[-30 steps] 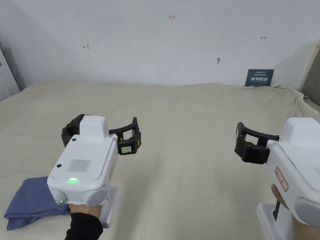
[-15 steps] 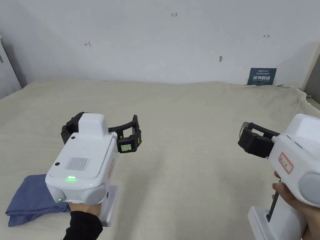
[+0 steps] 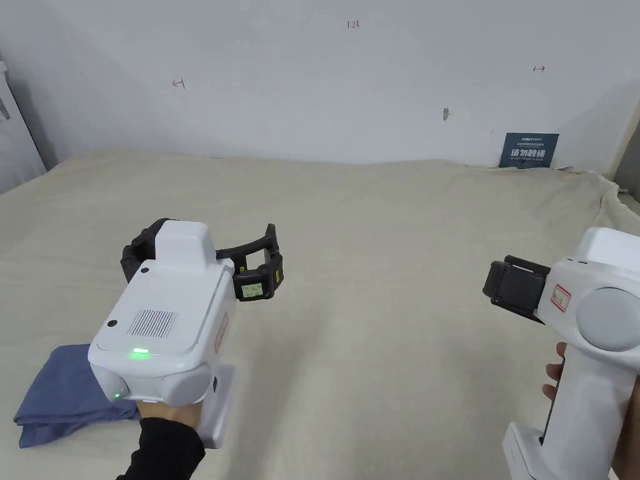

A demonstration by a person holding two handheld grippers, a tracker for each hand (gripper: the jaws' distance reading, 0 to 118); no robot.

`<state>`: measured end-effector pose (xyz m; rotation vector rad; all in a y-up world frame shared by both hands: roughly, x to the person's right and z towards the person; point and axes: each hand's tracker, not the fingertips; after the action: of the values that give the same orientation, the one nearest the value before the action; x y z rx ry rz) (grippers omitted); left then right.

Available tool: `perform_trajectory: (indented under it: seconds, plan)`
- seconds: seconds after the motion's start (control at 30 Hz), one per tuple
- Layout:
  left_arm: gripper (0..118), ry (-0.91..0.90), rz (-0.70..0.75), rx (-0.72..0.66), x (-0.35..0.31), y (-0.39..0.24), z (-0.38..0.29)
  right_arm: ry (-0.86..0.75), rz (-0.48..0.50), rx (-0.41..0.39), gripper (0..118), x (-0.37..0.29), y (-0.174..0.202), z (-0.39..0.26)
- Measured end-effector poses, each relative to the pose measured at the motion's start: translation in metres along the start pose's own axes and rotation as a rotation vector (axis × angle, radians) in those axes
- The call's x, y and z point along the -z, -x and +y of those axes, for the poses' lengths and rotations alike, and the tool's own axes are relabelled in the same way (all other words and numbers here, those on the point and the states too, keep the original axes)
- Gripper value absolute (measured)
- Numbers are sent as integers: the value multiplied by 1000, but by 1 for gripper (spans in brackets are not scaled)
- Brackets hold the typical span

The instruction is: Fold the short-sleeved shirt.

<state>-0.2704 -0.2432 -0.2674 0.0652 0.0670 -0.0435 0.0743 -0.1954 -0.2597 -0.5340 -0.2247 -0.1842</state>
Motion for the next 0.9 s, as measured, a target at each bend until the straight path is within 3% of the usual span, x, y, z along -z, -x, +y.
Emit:
perform_trajectory:
  seconds: [0.17, 0.37, 0.7, 0.9]
  plan:
    - [118, -2, 0, 0, 0, 1, 0, -20, 17, -48, 115, 1, 0, 0]
    - [118, -1, 1, -8, 0, 1, 0, 4, 54, -10, 115, 4, -2, 3]
    - [118, -14, -3, -15, -1, 1, 0, -390, 180, -76, 116, -5, -13, -17]
    - [118, -31, 0, -36, -2, 1, 0, -457, 176, -86, 117, -6, -12, -22]
